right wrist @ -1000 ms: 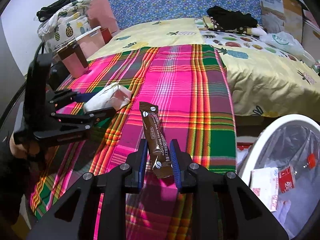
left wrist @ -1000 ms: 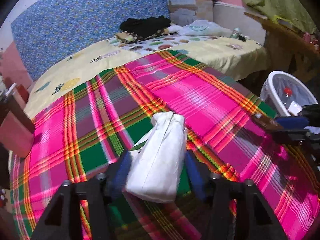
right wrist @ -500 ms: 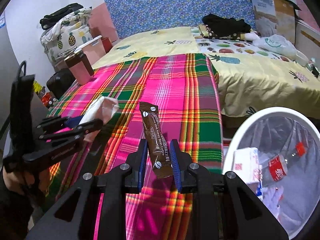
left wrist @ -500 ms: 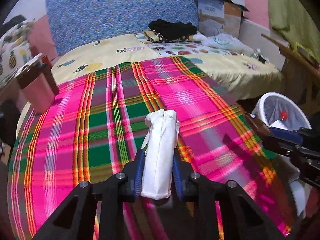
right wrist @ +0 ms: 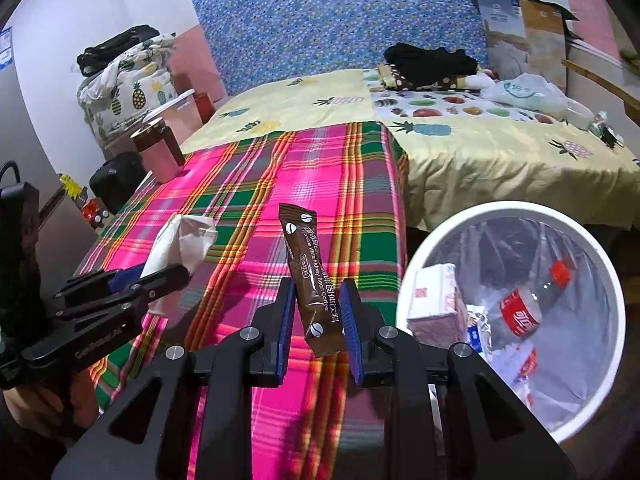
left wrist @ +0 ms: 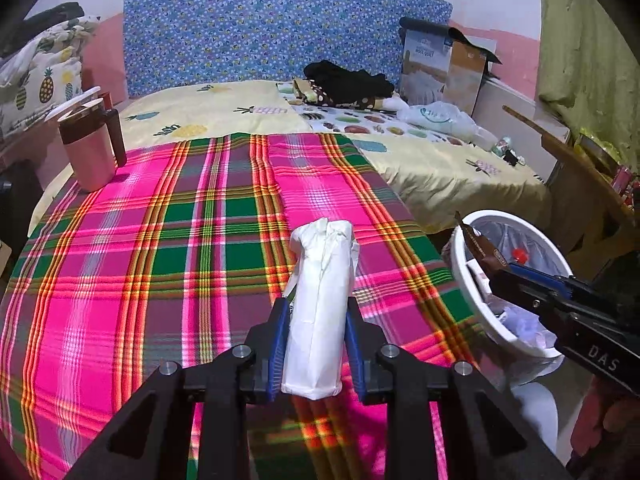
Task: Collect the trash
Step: 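Carry the coffee packet and paper bundle over the bin with both tools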
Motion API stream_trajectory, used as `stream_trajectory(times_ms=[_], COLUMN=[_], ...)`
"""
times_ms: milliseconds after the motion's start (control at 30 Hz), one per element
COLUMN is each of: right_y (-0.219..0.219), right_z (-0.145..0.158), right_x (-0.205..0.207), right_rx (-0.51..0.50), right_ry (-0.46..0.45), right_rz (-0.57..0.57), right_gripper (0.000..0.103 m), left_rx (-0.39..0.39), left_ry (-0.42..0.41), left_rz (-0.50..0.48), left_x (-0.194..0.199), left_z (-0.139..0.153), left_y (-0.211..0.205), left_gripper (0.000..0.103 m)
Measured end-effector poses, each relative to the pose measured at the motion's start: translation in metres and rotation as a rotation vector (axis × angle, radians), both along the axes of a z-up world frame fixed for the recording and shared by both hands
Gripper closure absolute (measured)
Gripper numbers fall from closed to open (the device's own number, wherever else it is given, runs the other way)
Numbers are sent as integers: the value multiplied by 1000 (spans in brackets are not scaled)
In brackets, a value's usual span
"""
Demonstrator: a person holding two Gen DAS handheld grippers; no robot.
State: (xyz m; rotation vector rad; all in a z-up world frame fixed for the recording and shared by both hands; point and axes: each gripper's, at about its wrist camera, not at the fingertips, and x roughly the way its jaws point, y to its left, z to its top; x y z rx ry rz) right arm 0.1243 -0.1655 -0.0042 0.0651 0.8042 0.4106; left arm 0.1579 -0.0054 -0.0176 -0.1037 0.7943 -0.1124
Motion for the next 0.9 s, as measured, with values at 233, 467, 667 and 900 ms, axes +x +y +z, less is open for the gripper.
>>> stream_trajectory(times_ms=[233, 467, 667, 900], right_y=[-11, -30, -52, -81], right_z=[1, 2, 1, -4], right_x=[-6, -11, -14, -18], right_rx=[3, 3, 5, 9], right_ry=[-6, -14, -14, -1], right_rz=[-28, -77, -132, -207], right_gripper=[79, 79, 79, 79], left_rx=[-25, -33, -34, -45], left_ry=[-14, -25, -29, -29], left_rz=[-25, -92, -167, -262], left_x=[-9, -8, -2, 9], left_z=[5, 9, 11, 11], left_y=[-15, -41, -71, -109], left_gripper=[76, 76, 76, 76])
